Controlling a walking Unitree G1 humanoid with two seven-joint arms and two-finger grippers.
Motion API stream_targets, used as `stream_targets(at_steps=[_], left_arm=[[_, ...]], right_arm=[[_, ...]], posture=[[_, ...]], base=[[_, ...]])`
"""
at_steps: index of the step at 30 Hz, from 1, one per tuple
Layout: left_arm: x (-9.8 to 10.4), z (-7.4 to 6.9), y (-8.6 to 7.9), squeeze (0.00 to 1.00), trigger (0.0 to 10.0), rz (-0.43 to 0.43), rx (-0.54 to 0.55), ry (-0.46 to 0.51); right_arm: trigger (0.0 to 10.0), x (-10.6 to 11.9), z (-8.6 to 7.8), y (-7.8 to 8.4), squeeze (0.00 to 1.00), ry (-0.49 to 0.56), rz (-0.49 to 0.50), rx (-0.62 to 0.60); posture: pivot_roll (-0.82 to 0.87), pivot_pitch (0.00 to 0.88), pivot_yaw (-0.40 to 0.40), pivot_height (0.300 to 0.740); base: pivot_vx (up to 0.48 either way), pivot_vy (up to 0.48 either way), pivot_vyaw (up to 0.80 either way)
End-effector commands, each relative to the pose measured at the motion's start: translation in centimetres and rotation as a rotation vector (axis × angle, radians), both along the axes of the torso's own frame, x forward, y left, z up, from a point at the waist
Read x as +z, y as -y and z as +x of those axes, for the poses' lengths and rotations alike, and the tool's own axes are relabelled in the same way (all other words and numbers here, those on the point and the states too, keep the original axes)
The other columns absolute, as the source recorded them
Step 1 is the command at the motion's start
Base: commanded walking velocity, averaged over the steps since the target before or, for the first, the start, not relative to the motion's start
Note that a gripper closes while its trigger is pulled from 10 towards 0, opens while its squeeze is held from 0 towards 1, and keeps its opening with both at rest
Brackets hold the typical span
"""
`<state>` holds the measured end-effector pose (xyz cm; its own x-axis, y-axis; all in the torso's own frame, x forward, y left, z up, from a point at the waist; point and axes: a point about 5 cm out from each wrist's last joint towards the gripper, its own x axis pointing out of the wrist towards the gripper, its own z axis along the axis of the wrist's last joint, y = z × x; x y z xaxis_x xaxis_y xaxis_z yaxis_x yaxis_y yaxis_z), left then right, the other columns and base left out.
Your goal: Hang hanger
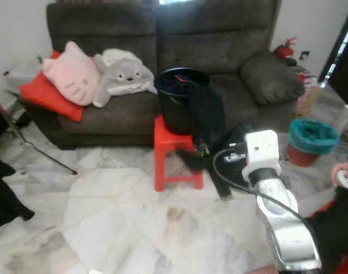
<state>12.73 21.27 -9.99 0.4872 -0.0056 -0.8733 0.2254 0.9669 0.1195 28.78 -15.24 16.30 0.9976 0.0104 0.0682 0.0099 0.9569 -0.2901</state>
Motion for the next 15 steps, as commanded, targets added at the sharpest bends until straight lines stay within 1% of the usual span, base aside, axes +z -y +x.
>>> stream_targets(at_steps=[1,5,8,11,15], left_arm=[[0.0,0.2,0.3,0.00,10.0,0.005,-0.010,-0.006],[-0.1,0.3,0.6,0.00,10.0,0.004,-0.014,-0.007],[-0.1,0.3,0.8,0.00,10.0,0.004,-0.015,-0.008],[-0.1,0.3,0.8,0.00,10.0,0.004,-0.014,-0.007],[0.0,0.4,0.4,0.00,10.0,0.011,-0.002,0.001]], right_arm=[[10.0,0.2,0.0,0.0,0.00,0.014,0.000,-0.003],[10.0,0.1,0.2,0.0,0.00,0.014,0.009,-0.007],[10.0,-0.3,0.3,0.0,0.00,0.015,0.036,-0.027],[10.0,-0.6,0.2,0.1,0.00,0.011,0.043,-0.037],[10.0,-1.3,0.1,0.7,0.00,0.002,0.056,-0.076]], posture=[[-0.17,0.000,0.052,0.740],[-0.17,0.000,0.054,0.740],[-0.17,0.000,0.056,0.740],[-0.17,0.000,0.059,0.740],[-0.17,0.000,0.066,0.740]], base=[[0.000,0.000,0.00],[0.000,0.000,0.00],[0.000,0.000,0.00],[0.000,0.000,0.00],[0.000,0.000,0.00]])
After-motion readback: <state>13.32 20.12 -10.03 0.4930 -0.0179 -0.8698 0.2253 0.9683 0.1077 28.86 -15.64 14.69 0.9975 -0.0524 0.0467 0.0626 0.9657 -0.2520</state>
